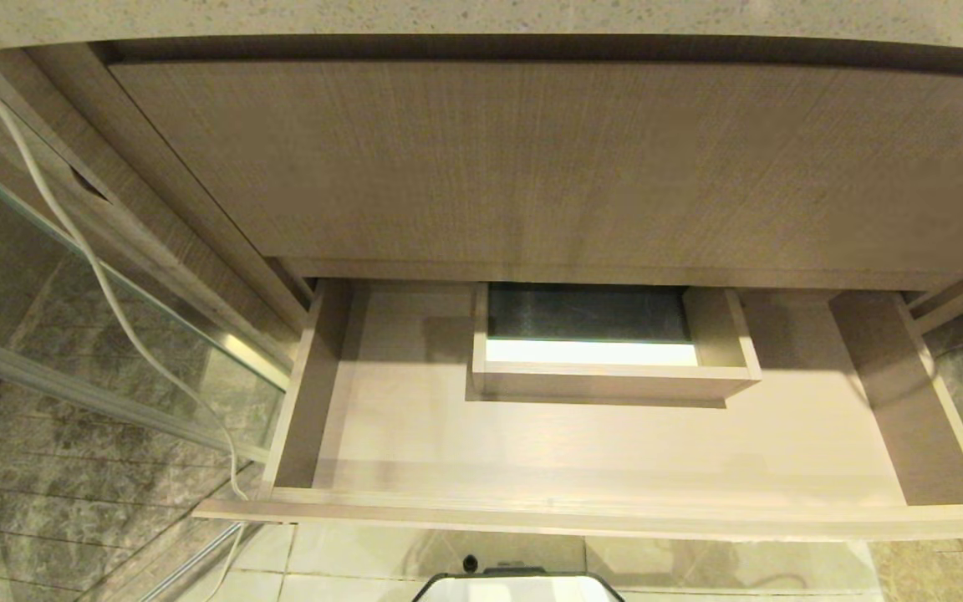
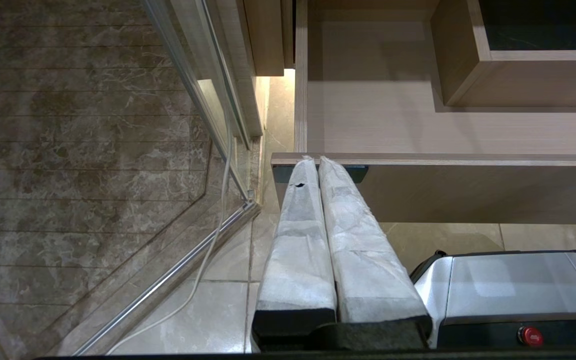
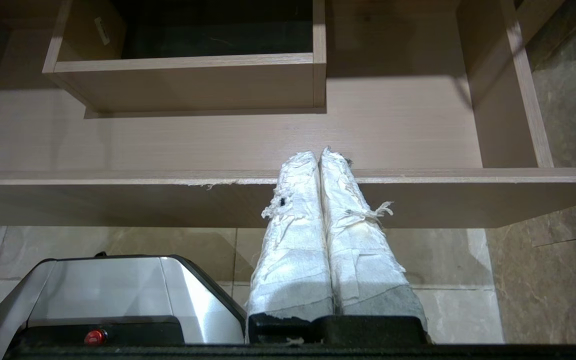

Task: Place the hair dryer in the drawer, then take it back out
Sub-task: Pick up the hairdryer

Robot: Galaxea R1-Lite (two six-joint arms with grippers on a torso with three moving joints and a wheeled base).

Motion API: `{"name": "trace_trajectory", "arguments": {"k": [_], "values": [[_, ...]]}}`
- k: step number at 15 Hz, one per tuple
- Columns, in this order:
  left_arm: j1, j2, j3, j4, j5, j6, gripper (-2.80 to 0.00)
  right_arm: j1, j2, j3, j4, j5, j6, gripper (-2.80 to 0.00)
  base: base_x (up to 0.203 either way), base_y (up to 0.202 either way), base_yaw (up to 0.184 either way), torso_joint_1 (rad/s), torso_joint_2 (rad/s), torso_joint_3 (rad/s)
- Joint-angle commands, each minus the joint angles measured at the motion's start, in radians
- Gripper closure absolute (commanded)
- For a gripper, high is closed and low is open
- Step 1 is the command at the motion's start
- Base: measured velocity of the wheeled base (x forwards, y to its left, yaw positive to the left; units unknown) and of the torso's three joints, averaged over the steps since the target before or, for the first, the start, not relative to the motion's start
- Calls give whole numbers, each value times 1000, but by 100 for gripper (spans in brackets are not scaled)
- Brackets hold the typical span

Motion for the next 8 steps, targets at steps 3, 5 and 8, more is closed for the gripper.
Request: {"name": "trace_trajectory", "arguments": {"k": [3, 5, 8], "values": [[0, 0, 2, 0, 0, 0, 0, 1, 0, 2, 0, 0, 0, 0, 0, 0, 0, 0, 0, 0], [0, 0, 2, 0, 0, 0, 0, 1, 0, 2, 0, 0, 0, 0, 0, 0, 0, 60, -66, -11], [0, 0, 2, 0, 0, 0, 0, 1, 0, 2, 0, 0, 0, 0, 1, -5, 29, 237, -402, -153]]}}
